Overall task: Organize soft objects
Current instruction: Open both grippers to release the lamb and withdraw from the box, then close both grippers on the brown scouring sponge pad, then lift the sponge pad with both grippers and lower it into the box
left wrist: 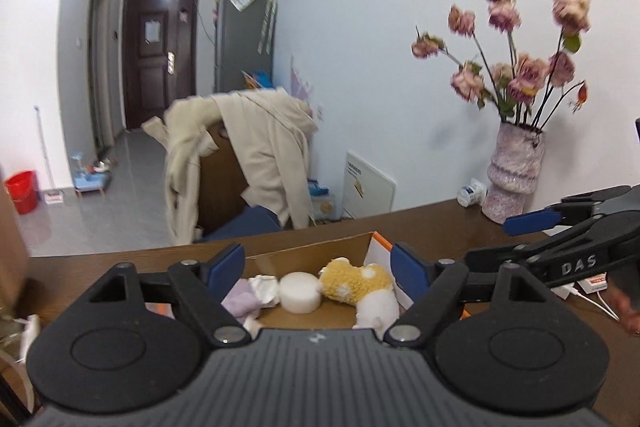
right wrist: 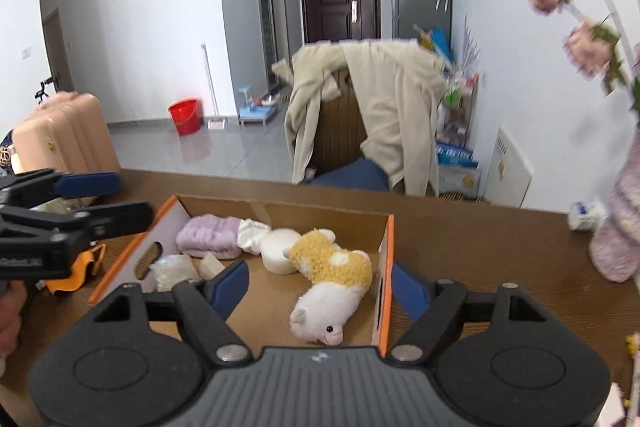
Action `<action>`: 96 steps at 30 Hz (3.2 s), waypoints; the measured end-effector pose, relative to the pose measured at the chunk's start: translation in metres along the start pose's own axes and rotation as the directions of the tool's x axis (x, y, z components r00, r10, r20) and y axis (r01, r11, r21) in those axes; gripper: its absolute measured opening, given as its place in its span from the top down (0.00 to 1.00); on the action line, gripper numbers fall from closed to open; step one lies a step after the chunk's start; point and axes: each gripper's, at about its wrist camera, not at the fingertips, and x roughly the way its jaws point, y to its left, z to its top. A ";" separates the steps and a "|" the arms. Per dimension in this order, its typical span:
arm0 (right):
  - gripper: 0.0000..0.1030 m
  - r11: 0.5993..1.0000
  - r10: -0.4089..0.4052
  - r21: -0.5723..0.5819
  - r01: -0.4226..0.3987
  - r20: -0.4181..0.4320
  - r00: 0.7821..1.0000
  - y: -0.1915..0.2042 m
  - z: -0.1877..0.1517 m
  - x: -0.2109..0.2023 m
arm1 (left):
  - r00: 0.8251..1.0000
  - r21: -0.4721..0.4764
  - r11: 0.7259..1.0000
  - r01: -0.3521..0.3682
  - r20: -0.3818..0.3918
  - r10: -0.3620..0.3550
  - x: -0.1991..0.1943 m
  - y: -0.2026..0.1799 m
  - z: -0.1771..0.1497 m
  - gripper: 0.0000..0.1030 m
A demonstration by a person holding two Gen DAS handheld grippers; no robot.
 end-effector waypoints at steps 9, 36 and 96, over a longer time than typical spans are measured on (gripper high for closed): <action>0.13 0.996 -0.007 -0.085 0.020 0.153 0.988 0.041 -0.061 -0.101 | 0.988 0.055 0.994 -0.096 0.124 0.088 -0.133 -0.016 -0.068 0.06; 0.01 0.999 0.016 -0.033 -0.006 0.310 0.951 0.125 -0.295 -0.198 | 0.964 -0.097 0.972 -0.216 0.138 0.228 -0.257 -0.042 -0.229 0.01; 0.72 0.929 0.270 0.180 -0.323 0.268 0.925 0.126 -0.219 -0.043 | 1.000 -0.298 0.954 -0.010 0.000 0.010 -0.125 0.004 -0.197 0.67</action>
